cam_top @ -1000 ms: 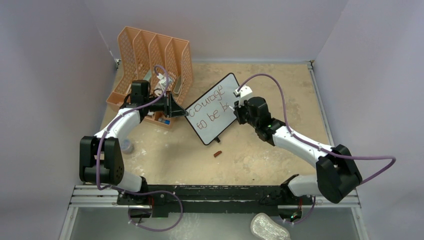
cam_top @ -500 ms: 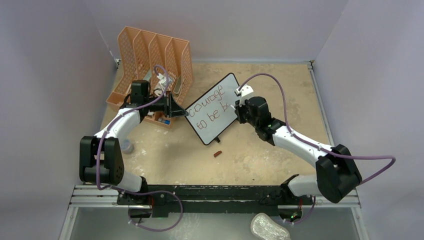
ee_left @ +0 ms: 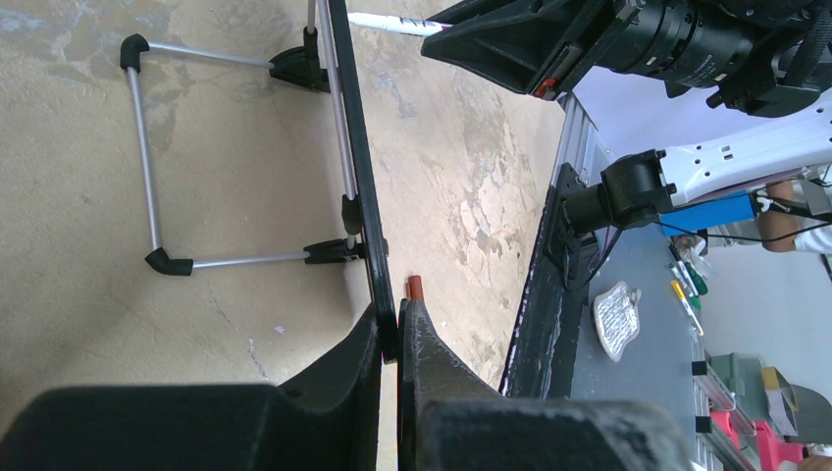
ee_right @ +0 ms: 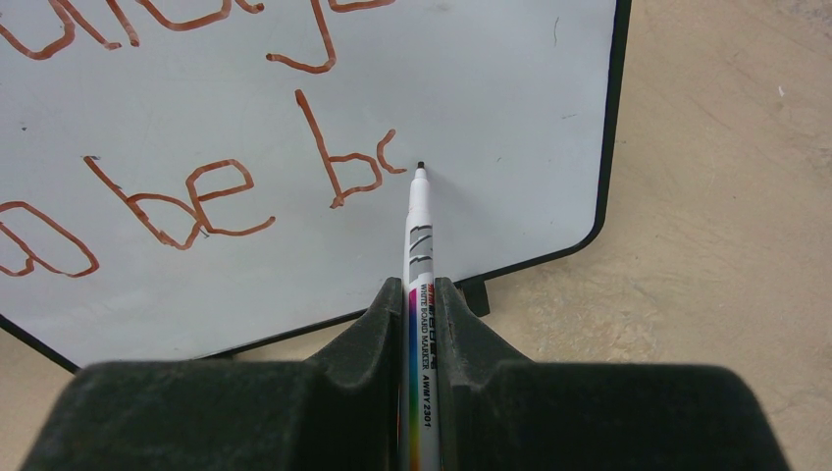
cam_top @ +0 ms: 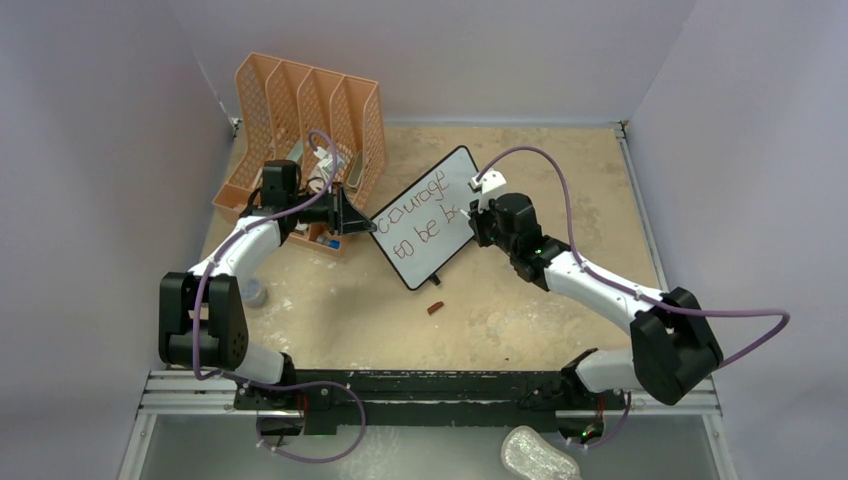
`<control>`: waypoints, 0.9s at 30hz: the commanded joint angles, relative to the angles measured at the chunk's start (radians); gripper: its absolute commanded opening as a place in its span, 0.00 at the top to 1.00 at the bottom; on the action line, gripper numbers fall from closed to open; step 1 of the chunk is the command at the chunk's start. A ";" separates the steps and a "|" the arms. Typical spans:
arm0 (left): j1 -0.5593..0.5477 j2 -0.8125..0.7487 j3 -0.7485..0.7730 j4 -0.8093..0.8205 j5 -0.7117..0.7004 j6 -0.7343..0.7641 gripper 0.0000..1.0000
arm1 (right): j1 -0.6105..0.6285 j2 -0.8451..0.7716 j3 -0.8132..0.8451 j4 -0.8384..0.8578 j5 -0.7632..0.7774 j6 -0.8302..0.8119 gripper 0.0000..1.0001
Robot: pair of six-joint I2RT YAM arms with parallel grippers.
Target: Write a sentence on the whiteboard
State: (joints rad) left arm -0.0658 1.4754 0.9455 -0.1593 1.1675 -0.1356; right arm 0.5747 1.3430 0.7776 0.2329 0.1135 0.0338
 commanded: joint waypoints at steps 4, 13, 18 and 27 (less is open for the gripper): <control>-0.003 0.024 0.006 -0.023 -0.041 0.054 1.00 | -0.007 -0.022 0.028 0.040 0.015 0.005 1.00; -0.003 0.024 0.008 -0.024 -0.045 0.054 1.00 | -0.007 -0.055 0.028 0.034 -0.024 -0.002 1.00; -0.003 0.023 0.007 -0.025 -0.045 0.054 1.00 | -0.007 -0.057 0.028 0.042 -0.043 -0.006 1.00; -0.004 0.025 0.007 -0.025 -0.044 0.054 1.00 | -0.007 -0.047 0.034 0.060 -0.063 -0.011 1.00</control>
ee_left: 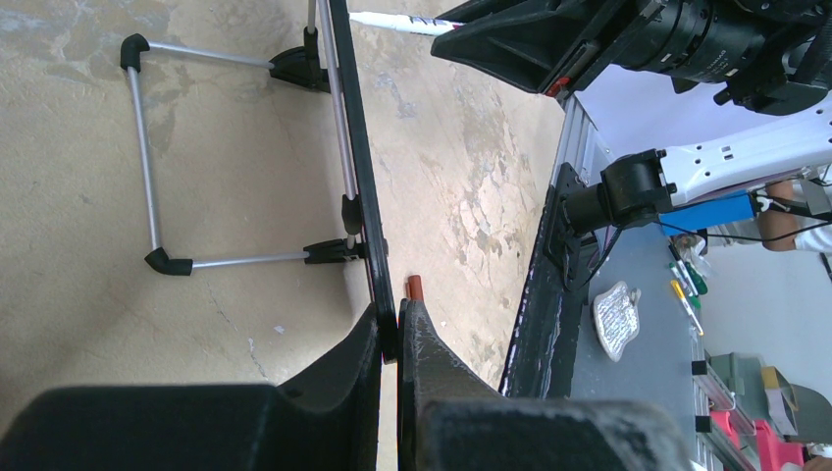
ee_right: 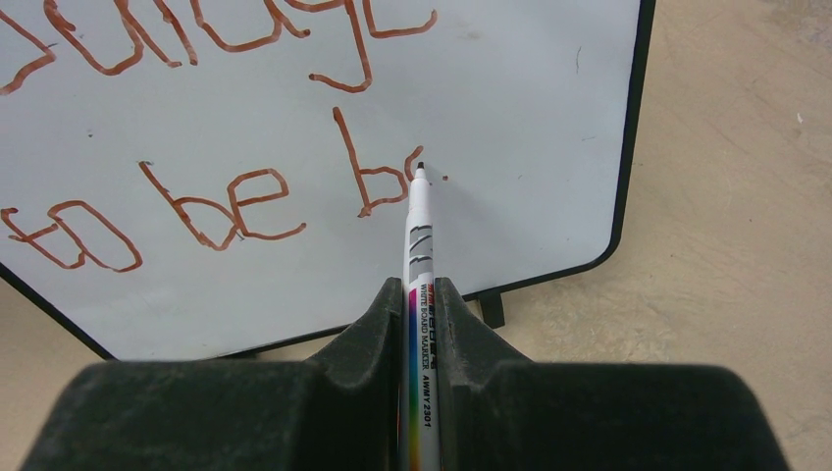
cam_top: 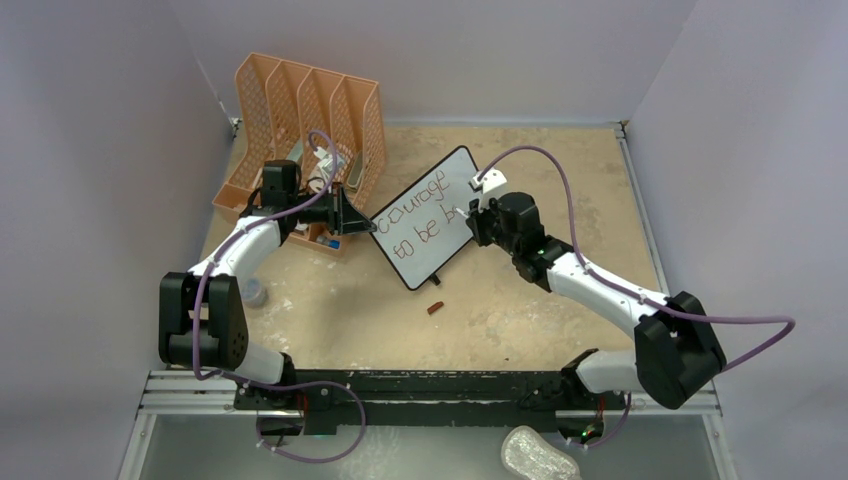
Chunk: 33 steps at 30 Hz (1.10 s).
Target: Write a sentence on the whiteboard
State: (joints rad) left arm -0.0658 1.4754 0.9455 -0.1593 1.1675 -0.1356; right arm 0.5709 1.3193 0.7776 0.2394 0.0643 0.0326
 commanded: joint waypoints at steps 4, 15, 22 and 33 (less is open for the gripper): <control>-0.003 0.025 0.006 -0.024 -0.043 0.054 1.00 | -0.003 -0.010 0.042 0.057 -0.012 -0.013 1.00; -0.003 0.024 0.007 -0.023 -0.041 0.054 1.00 | -0.003 0.001 0.049 0.070 -0.018 -0.011 1.00; -0.003 0.025 0.006 -0.023 -0.041 0.054 1.00 | -0.003 0.011 0.055 0.073 -0.020 -0.012 1.00; -0.003 0.024 0.006 -0.024 -0.042 0.055 1.00 | -0.003 0.031 0.056 0.080 -0.014 -0.013 1.00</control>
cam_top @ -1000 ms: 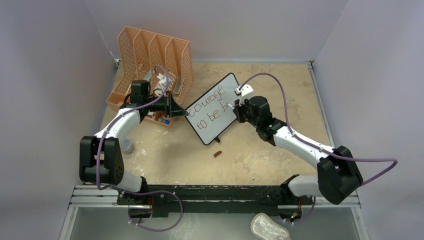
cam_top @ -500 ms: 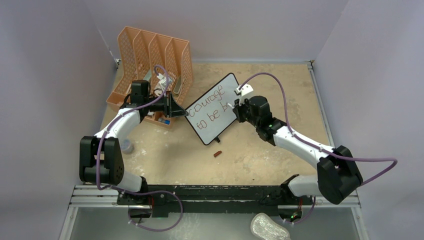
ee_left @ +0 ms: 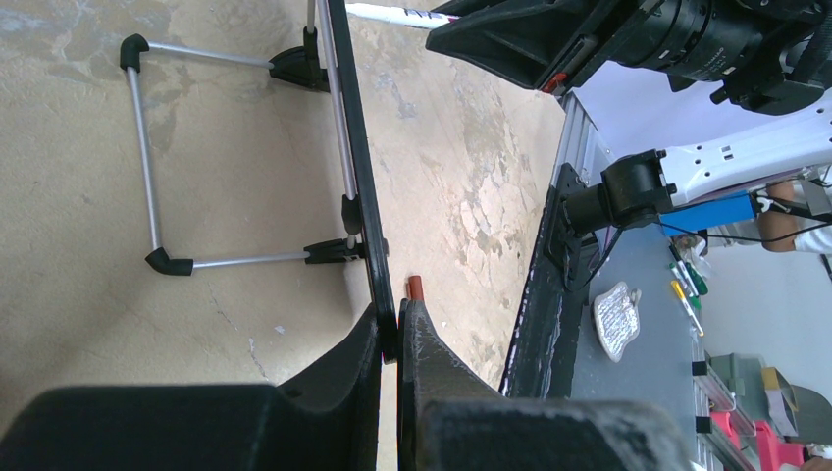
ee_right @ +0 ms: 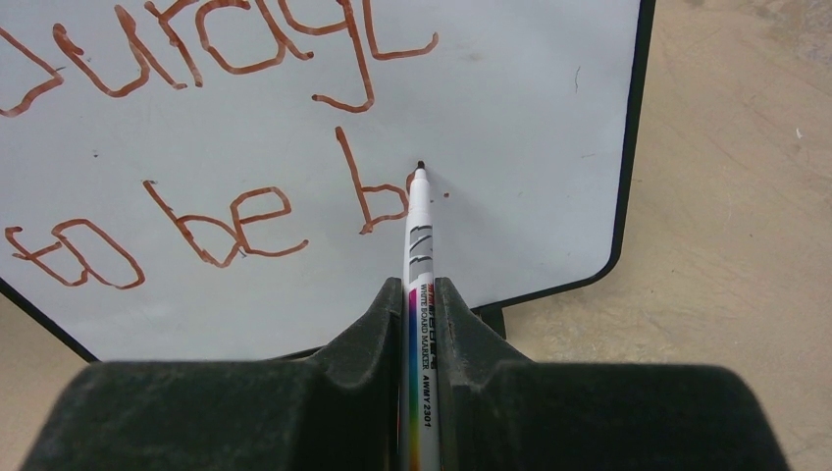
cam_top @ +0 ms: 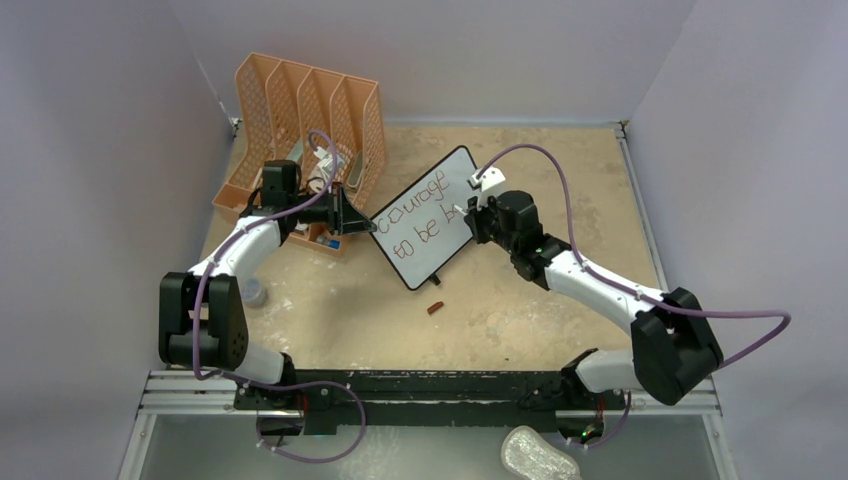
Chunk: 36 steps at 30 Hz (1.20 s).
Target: Write a sentence on the whiteboard
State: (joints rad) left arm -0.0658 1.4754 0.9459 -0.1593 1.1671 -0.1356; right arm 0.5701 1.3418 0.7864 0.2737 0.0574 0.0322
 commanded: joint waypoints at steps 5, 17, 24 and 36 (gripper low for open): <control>-0.003 0.024 0.006 -0.025 -0.040 0.056 1.00 | -0.003 0.013 0.041 0.050 0.016 -0.009 1.00; -0.003 0.023 0.006 -0.026 -0.043 0.057 1.00 | -0.008 0.031 0.044 0.040 0.070 0.010 1.00; -0.003 0.023 0.006 -0.026 -0.042 0.057 1.00 | -0.010 0.028 0.040 0.026 0.054 0.011 1.00; -0.003 0.023 0.006 -0.024 -0.042 0.056 1.00 | -0.010 -0.006 0.019 -0.012 0.005 0.007 1.00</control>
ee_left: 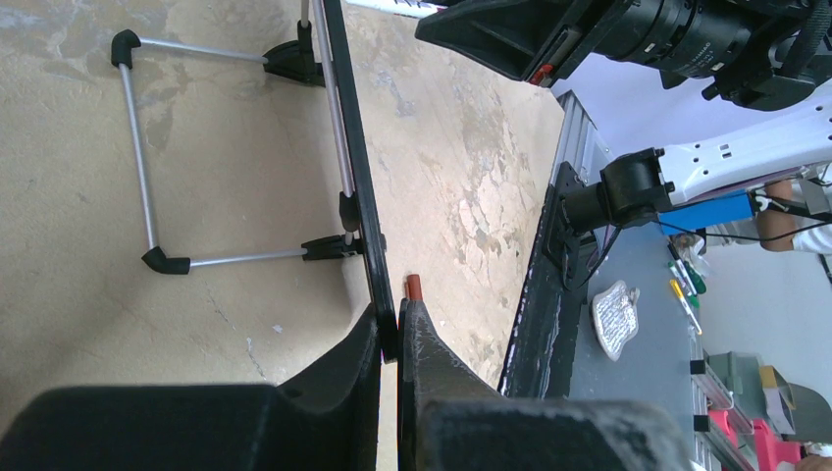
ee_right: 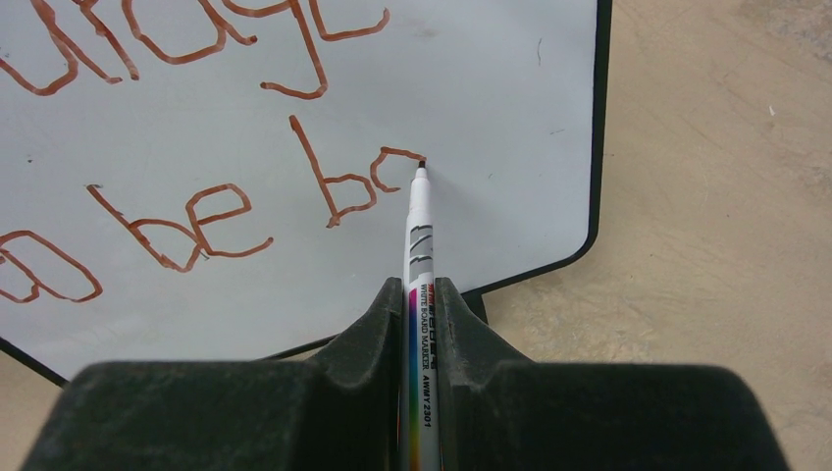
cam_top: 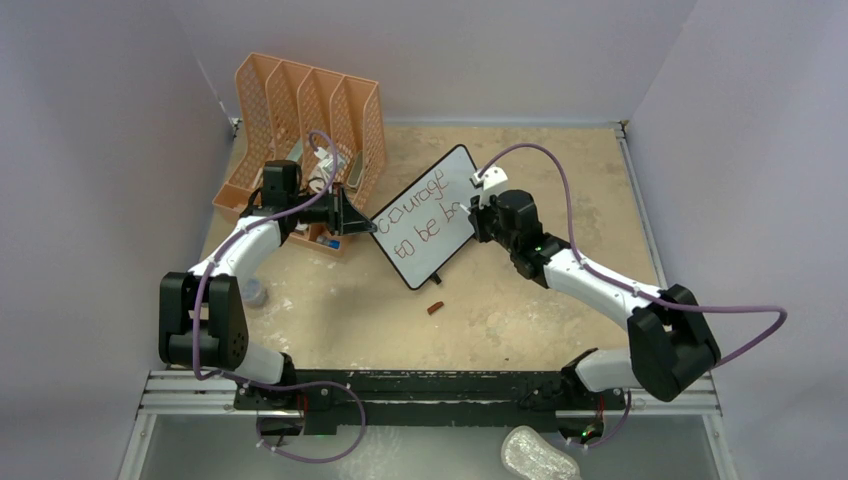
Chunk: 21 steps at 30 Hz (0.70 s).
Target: Write a sentence on the whiteboard
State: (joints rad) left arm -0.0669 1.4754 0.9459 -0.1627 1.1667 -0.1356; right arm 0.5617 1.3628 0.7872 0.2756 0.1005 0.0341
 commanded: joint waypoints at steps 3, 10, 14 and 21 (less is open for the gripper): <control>-0.002 0.023 0.006 -0.020 -0.042 0.054 1.00 | -0.002 -0.031 0.013 -0.021 -0.047 0.006 1.00; -0.002 0.024 0.007 -0.020 -0.042 0.054 1.00 | -0.002 -0.038 0.006 -0.034 -0.063 0.006 1.00; -0.002 0.025 0.005 -0.018 -0.042 0.053 1.00 | -0.002 -0.036 0.006 -0.036 -0.067 0.006 1.00; -0.002 0.025 0.006 -0.018 -0.041 0.053 1.00 | -0.002 -0.036 0.005 -0.038 -0.085 0.002 1.00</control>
State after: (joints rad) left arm -0.0669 1.4754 0.9455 -0.1631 1.1667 -0.1356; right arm 0.5613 1.3529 0.7872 0.2371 0.0586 0.0338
